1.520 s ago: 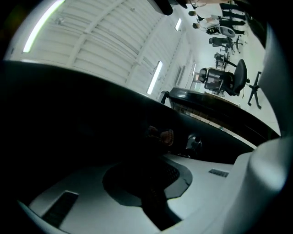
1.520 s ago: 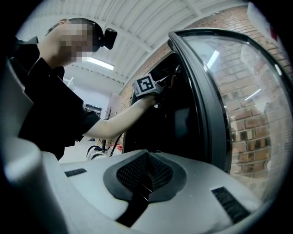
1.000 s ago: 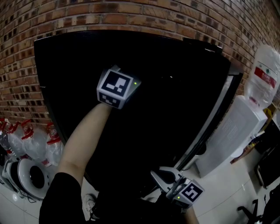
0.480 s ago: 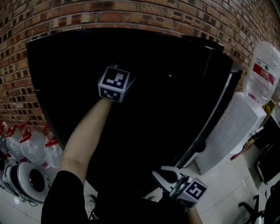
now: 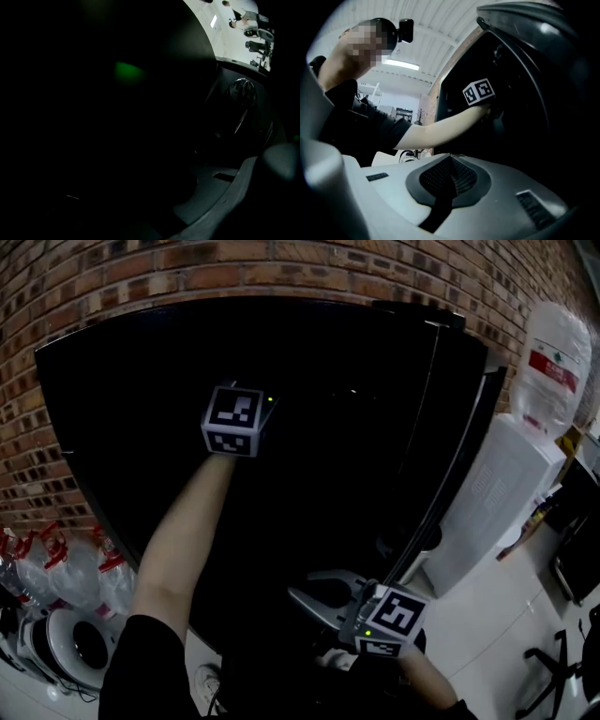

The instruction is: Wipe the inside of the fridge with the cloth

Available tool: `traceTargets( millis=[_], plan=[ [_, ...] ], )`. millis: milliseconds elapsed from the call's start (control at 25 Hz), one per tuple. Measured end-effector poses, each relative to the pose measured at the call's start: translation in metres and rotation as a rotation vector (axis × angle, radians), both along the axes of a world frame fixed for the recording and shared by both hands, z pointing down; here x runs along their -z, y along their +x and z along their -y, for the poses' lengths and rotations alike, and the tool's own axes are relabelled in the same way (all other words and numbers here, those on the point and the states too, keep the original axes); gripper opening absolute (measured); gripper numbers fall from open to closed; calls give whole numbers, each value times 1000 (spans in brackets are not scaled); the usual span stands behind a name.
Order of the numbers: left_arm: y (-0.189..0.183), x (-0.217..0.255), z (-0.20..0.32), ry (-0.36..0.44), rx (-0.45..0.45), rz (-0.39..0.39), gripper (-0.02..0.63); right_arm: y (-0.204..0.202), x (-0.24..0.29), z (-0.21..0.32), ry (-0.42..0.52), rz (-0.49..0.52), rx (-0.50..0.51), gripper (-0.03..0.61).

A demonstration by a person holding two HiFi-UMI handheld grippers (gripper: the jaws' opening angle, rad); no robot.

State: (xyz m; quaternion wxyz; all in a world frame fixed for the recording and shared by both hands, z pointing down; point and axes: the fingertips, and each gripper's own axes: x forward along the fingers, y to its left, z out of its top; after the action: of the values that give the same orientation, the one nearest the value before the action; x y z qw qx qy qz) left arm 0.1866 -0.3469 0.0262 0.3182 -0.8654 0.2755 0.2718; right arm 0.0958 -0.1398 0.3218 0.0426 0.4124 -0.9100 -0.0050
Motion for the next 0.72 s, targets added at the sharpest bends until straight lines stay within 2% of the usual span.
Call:
traceTargets(
  millis=[200,360,520,600,720],
  plan=[
    [1,2,-2,-2,-12,4,44,-6,-35,58,15,2,-87,5],
    [1,0,-1,16,-23,10,44,-5,-43,95,29,50,-127,5],
    [6,-1,11,6,35,9,44,-1,-42,117,8,98,-139,5],
    [17,-5,28,-46,61,54,44,-5,-40,116,15,101,-125,5],
    [47,-23,46,-90,50,165,49,-9,-43,110,33,62,-102,5]
  ],
)
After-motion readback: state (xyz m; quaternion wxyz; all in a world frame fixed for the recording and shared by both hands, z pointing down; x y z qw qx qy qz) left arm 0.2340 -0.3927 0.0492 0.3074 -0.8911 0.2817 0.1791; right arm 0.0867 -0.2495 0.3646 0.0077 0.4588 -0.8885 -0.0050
